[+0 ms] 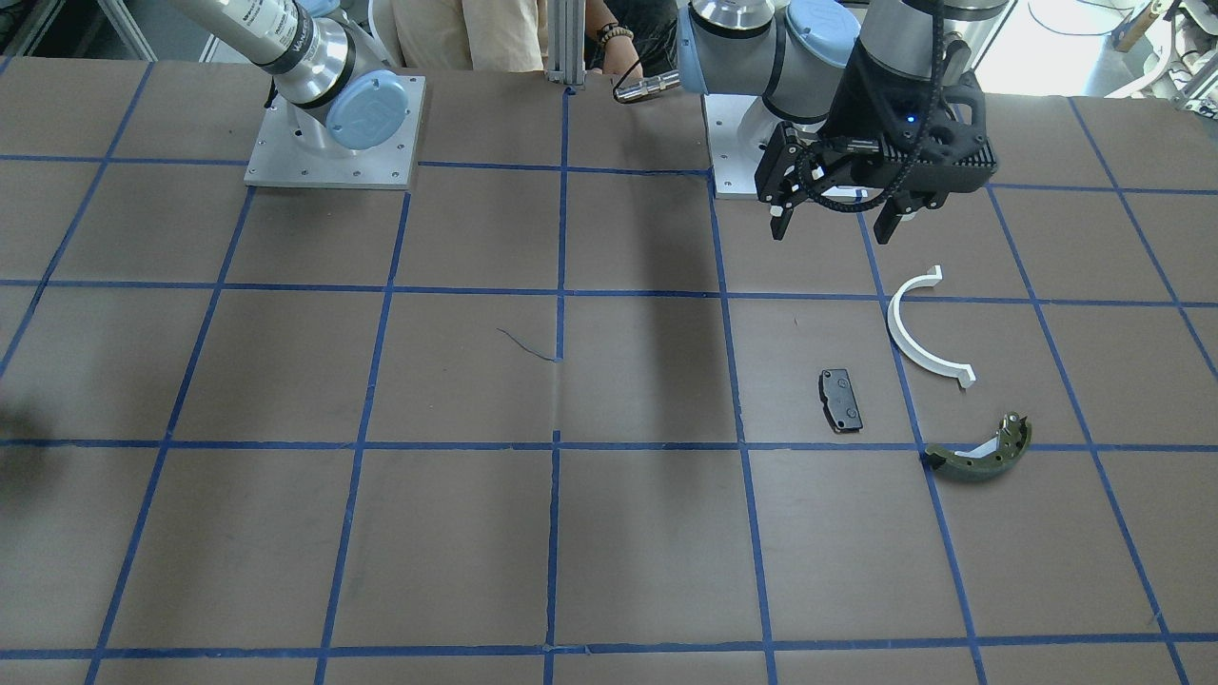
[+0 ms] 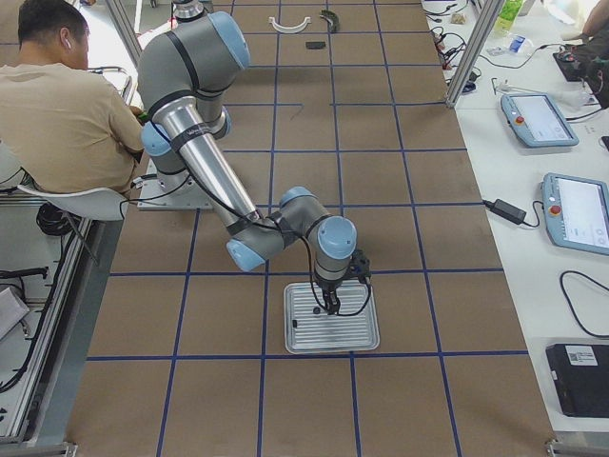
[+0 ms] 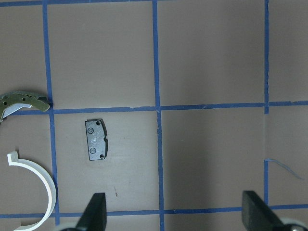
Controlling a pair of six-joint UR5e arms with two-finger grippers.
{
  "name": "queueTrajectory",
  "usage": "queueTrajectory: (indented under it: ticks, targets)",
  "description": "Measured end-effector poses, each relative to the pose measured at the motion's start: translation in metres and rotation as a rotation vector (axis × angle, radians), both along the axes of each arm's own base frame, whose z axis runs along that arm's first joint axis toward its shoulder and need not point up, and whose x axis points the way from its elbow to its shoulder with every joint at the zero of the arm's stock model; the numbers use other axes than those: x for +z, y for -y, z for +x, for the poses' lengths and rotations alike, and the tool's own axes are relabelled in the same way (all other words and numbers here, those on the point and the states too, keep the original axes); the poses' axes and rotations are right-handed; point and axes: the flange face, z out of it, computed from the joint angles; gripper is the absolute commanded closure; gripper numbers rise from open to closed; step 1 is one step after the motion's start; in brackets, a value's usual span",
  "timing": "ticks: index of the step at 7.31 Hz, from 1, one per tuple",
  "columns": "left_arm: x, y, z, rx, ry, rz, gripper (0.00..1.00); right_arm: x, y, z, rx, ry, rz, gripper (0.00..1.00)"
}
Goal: Place bearing gear from tray to pile
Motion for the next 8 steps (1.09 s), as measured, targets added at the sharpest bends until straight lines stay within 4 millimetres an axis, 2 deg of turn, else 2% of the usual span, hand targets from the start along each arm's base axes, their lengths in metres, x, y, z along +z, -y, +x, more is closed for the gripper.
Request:
queueTrajectory:
  ticks: [4,5,8]
  targets:
    - [-0.001,0.0,0.0,0.0,0.0,0.002,0.0,-0.033,-0.001,-0.01,-0.012,0.014,0.019,0.26]
    - [-0.001,0.0,0.0,0.0,0.0,0.002,0.0,-0.036,-0.005,-0.015,-0.02,0.014,0.02,0.32]
    - [0.0,-0.001,0.0,0.001,0.0,0.001,0.0,-0.042,-0.009,-0.019,-0.029,0.019,0.025,0.39]
